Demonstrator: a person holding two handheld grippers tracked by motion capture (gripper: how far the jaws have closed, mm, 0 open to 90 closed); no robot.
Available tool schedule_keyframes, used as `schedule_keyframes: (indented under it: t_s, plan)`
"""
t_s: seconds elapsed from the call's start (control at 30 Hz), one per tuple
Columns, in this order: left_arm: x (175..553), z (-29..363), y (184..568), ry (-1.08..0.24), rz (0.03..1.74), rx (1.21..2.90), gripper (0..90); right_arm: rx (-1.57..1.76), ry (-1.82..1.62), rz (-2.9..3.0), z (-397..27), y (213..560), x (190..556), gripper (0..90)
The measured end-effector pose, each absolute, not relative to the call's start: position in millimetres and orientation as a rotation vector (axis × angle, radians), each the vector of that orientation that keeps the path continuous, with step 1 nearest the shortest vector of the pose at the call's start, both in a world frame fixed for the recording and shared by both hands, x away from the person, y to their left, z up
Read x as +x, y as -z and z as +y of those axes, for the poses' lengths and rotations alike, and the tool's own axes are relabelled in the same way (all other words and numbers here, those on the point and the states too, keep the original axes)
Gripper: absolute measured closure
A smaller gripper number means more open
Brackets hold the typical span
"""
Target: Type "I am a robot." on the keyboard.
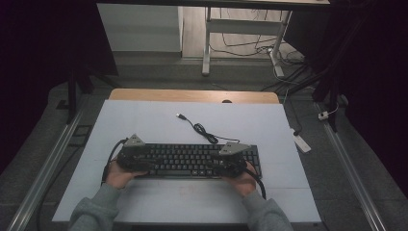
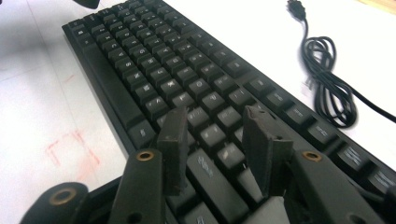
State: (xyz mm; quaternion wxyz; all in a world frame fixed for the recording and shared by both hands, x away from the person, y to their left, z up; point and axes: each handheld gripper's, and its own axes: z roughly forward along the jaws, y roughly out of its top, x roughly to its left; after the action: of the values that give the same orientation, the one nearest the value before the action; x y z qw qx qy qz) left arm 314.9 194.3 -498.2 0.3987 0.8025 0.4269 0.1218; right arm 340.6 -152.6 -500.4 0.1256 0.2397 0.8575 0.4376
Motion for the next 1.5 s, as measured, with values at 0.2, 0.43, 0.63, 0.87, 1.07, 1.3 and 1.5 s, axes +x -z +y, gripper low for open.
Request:
schedule_keyframes:
  t_s: [0.2,0.43,0.63,0.87,1.07,1.3,1.5]
  plan:
    - [315,194,498,-0.313,1.075,2.027,30.5,0.718,-1.275,2.474,-170,500,332,56.8]
    - [314,194,497,-0.318,1.058,2.022,34.8,0.728,-1.274,2.465,-180,501,328,56.2]
    - [315,193,498,-0.319,1.043,2.022,42.2,0.724,-1.265,2.466,-179,502,328,56.0]
    - [315,190,498,-0.332,1.021,2.027,57.2,0.723,-1.261,2.47,-179,503,329,56.0]
    - [315,188,499,-0.339,1.009,2.033,76.0,0.719,-1.247,2.474,-178,503,329,55.9]
    - [319,182,500,-0.345,1.004,2.034,88.8,0.718,-1.242,2.477,-177,504,329,56.0]
    - [326,173,503,-0.34,0.998,2.047,88.9,0.714,-1.24,2.482,-176,505,330,56.0]
